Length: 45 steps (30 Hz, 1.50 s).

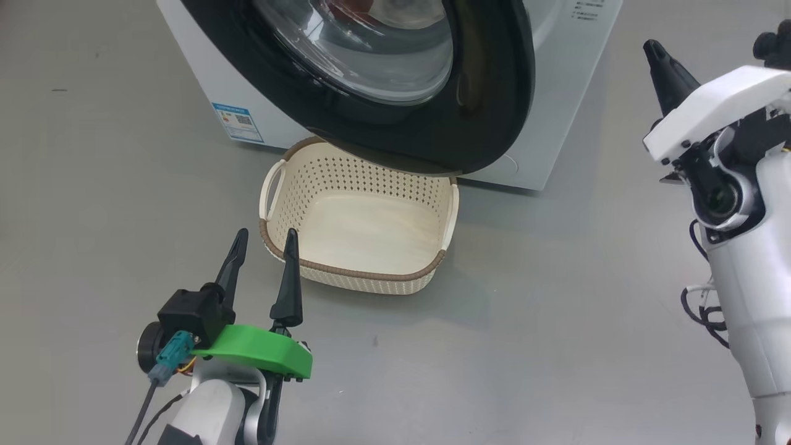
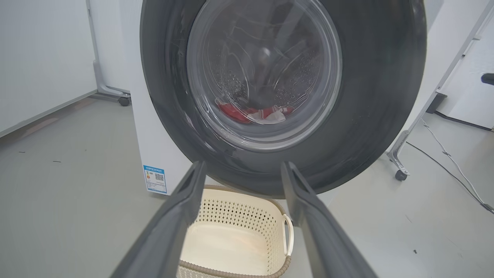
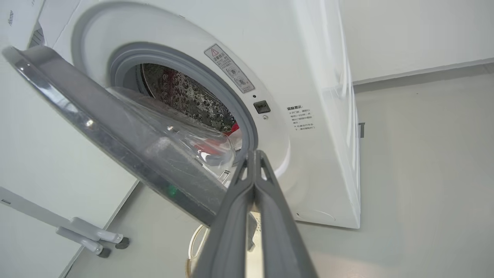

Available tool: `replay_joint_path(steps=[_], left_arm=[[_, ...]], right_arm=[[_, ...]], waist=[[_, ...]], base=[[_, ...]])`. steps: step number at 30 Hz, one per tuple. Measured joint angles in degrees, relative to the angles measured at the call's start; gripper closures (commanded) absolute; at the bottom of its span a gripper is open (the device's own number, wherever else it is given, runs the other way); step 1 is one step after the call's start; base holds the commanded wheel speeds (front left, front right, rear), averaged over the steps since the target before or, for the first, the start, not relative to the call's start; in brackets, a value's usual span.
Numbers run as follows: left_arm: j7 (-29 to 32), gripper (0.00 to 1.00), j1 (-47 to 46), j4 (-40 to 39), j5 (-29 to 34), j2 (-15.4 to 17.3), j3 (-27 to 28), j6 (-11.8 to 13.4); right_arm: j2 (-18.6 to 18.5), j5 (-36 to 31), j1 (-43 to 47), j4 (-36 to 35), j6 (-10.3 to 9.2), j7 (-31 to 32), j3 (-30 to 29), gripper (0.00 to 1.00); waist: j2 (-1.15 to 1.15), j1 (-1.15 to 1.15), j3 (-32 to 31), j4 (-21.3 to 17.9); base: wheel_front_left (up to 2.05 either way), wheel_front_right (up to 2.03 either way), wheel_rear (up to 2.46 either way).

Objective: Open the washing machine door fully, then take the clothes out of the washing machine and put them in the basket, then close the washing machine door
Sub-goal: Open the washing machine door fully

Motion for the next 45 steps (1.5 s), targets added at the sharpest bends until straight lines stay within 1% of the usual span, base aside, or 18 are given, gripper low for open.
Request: replay_joint_path(steps=[4,11,12,18,20,21,22,23,24,30,33,34,45], left_arm=[[0.00,0.00,0.31,-0.18,0.43,0.01,1.54,0.00],[0.00,0.00,0.63,-0.41,1.63,0.01,3.97,-0.24],[0.00,0.00,0.91,-0.46,2.01,0.01,4.58,-0.26],[0.00,0.00,2.08,-0.78,2.48,0.01,6.08,-0.41],[0.00,0.00,2.24,-0.77,2.63,0.02,6.22,-0.46],[0.00,0.00,2.27,-0.77,2.64,0.01,6.22,-0.52],[0.00,0.00,2.27,-0.78,2.71,0.01,6.31,-0.52],[0.00,0.00,2.29,-0.78,2.91,0.02,6.42,-0.59],[0.00,0.00,2.30,-0.77,2.96,0.01,6.54,-0.92],[0.00,0.00,2.37,-0.73,3.05,0.02,6.58,-1.44],[0.00,0.00,2.64,-0.70,3.37,0.02,6.91,-1.49],[0.00,0.00,2.76,-0.70,3.44,0.02,6.99,-1.52],[0.00,0.00,2.90,-0.68,3.46,0.02,7.19,-2.02]], right_arm=[[-0.38,-3.69,3.67,-3.59,0.00,-5.93,2.49,1.00],[-1.00,-9.54,11.85,-5.04,0.00,-16.28,2.45,1.00],[-0.90,-10.44,14.02,-5.35,0.00,-18.57,2.76,1.00],[0.68,-12.91,19.61,-6.28,-0.18,-24.39,3.31,1.00],[1.04,-13.22,21.26,-6.53,-0.77,-26.06,3.30,1.00],[1.20,-13.33,22.04,-6.61,-1.29,-26.91,3.22,0.73],[1.32,-13.71,22.78,-6.66,-1.76,-27.70,3.22,0.49],[1.33,-14.23,23.49,-6.71,-1.99,-28.44,3.28,0.07],[1.33,-14.81,24.14,-6.81,-2.21,-29.09,3.45,0.00],[2.26,-16.07,27.74,-7.60,-3.71,-29.56,3.10,0.00],[2.75,-16.27,28.62,-8.37,-3.80,-29.82,3.05,0.00],[2.86,-16.36,28.86,-8.62,-4.23,-29.91,3.03,0.00],[3.61,-17.15,30.22,-10.96,-4.30,-30.00,2.38,0.00]], waist=[[0.00,0.00,-0.71,-1.48],[0.00,0.00,-1.85,-3.56],[0.00,0.00,-2.15,-4.10],[0.00,0.00,-2.72,-5.69],[0.00,0.00,-2.84,-6.17],[0.00,0.00,-2.89,-6.38],[0.00,0.00,-2.95,-6.56],[0.00,0.00,-3.00,-6.74],[0.00,0.00,-3.06,-6.90],[0.00,0.00,-3.30,-7.31],[0.00,0.00,-3.37,-7.50],[0.00,0.00,-3.38,-7.57],[0.00,0.00,-3.26,-8.00]], base=[[0.00,0.00,0.00],[0.00,0.00,0.00],[0.00,0.00,0.00],[0.00,0.00,0.00],[0.00,0.00,0.00],[0.00,0.00,0.00],[0.00,0.00,0.00],[0.00,0.00,0.00],[0.00,0.00,0.00],[0.00,0.00,0.00],[0.00,0.00,0.00],[0.00,0.00,0.00],[0.00,0.00,0.00]])
